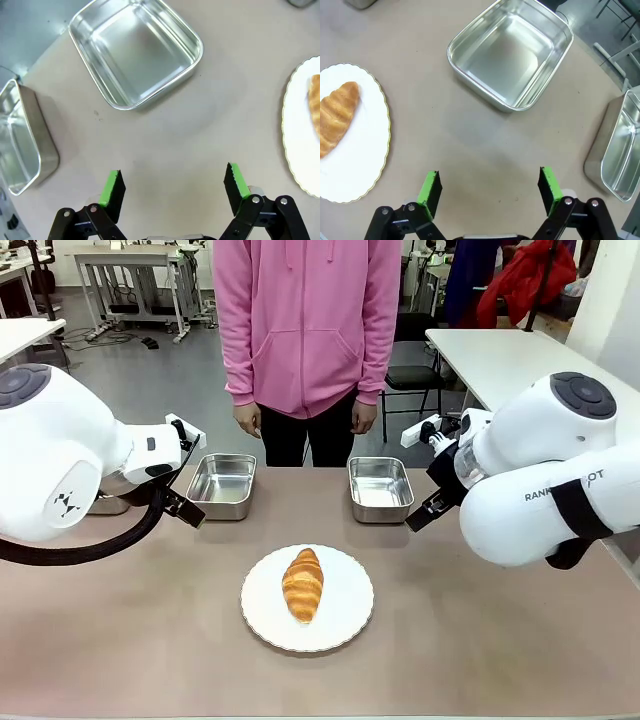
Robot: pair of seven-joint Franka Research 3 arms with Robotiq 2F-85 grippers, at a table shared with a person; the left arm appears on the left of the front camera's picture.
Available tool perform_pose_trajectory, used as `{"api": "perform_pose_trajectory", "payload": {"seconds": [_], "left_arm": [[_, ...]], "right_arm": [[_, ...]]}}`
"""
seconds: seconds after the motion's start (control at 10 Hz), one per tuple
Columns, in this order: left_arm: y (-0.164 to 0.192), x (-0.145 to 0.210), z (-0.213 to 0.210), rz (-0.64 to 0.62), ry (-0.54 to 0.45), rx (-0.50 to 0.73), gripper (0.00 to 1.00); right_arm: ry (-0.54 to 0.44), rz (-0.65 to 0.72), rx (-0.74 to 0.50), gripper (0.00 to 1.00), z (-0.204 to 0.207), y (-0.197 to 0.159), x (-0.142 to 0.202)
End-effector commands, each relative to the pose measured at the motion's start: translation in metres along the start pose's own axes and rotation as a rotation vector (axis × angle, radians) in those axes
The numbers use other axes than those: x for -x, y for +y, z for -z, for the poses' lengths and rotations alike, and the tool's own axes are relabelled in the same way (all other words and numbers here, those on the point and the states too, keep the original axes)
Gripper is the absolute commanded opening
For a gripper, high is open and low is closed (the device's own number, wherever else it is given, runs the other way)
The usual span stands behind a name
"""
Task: Place the bread in the container.
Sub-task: Place the Butter Roll into the Airtight Container indicated by the human.
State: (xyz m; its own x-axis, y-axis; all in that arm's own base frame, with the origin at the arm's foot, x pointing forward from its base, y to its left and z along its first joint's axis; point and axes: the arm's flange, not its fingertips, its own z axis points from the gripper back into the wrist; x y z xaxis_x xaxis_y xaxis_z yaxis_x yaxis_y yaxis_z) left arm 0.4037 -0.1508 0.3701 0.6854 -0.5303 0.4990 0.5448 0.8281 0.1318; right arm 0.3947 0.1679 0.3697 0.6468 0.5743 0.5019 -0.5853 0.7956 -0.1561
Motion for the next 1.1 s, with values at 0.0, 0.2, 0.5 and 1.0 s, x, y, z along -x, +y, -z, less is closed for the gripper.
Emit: {"api": "perform_pose_trajectory", "payload": {"seconds": [0.0, 0.2, 0.5, 1.0], "left_arm": [[0.0, 0.0, 0.0, 0.001, 0.0, 0.0, 1.0], [0.0, 0.0, 0.0, 0.001, 0.0, 0.0, 1.0], [0.012, -0.005, -0.021, -0.004, -0.042, 0.003, 1.0], [0.122, -0.006, -0.115, -0.043, -0.094, 0.106, 1.0]], "right_arm": [[-0.001, 0.001, 0.0, 1.0, 0.0, 0.0, 0.0], [-0.001, 0.001, 0.0, 1.0, 0.0, 0.0, 0.0], [-0.018, 0.028, 0.0, 1.0, -0.013, -0.018, -0.011], [-0.096, 0.047, -0.169, 1.0, -0.07, -0.147, -0.014]]}}
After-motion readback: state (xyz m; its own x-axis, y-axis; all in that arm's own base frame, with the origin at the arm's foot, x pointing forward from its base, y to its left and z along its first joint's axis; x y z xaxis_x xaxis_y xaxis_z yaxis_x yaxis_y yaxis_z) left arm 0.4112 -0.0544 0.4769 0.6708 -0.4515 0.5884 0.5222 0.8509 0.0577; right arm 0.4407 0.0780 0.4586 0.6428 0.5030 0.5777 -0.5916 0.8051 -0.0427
